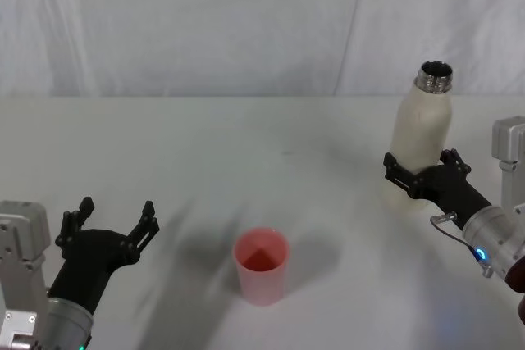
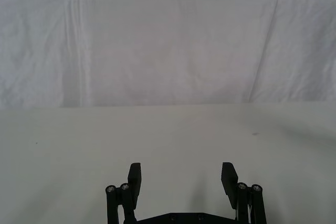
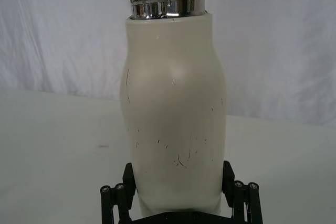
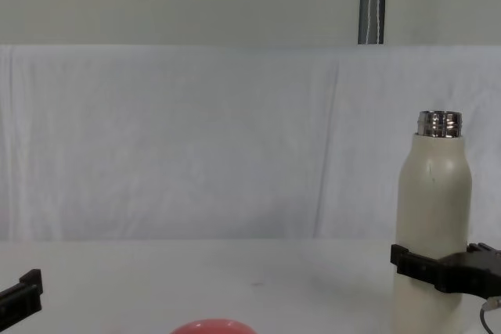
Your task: Grasp the thermos with one hand and pour water into the cup lid.
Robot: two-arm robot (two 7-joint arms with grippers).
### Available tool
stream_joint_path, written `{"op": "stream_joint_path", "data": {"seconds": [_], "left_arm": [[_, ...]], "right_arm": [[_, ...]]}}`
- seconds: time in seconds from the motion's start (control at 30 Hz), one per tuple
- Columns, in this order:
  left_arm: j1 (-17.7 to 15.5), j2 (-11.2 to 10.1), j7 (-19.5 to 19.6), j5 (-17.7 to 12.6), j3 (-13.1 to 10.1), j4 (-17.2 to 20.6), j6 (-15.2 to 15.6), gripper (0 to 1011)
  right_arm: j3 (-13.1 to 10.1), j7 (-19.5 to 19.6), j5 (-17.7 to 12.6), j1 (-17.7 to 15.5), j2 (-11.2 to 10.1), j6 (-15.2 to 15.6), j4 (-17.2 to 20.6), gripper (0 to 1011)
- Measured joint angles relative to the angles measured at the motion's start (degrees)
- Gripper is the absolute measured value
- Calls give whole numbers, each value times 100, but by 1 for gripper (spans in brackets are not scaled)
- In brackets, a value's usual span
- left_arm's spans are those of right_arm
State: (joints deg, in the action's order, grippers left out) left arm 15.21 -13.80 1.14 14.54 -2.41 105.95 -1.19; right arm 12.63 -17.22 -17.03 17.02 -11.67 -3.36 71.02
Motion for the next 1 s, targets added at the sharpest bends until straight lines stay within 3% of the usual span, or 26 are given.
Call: {"op": "stream_joint_path", "data": {"seconds": [1.0], "left_arm": [[0, 0, 0, 0, 0, 0, 0, 1001]], "right_arm": [[-8, 6, 0, -14, -7, 9, 29, 956]]}}
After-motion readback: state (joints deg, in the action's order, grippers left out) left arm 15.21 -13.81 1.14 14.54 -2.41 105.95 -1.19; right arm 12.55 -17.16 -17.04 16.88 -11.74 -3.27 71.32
